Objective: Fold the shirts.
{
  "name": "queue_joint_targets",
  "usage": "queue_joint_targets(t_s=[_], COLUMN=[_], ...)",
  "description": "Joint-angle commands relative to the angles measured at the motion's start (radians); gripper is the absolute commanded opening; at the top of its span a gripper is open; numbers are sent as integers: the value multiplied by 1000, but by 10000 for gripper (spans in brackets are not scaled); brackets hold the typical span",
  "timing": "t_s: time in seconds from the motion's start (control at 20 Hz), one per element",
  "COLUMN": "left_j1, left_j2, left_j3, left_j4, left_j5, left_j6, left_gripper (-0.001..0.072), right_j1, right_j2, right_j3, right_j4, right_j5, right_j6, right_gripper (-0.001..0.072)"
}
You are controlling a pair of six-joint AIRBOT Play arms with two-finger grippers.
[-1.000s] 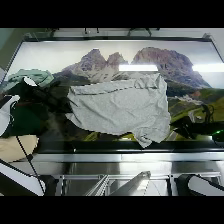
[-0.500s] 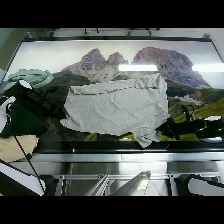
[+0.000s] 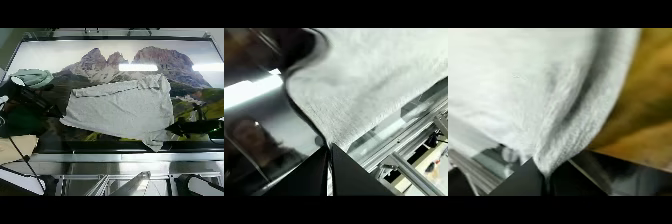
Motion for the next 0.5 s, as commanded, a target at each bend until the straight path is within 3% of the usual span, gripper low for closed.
queue_joint_targets(t_s=[0.0,0.2,0.35,0.45], left_j1=[39,82,159,275], left_j2=[135,359,545,667], left_j3=[1,2,2,2], left_j4=[-95,-619,-1078,-1378], left_j5=[-35,-67,-87,-84], left_j6=[-2,126,212,235], left_gripper=[16,16,17,17], right_j1=[-63,-64,-65,-73], right_j2=[168,354,493,562], right_j3=[63,161,322,469], right_j4=[184,618,985,1112], right_j5=[151,317,312,256], right_j6=[-4,-66,-132,-173], right_gripper=[19,20,21,20])
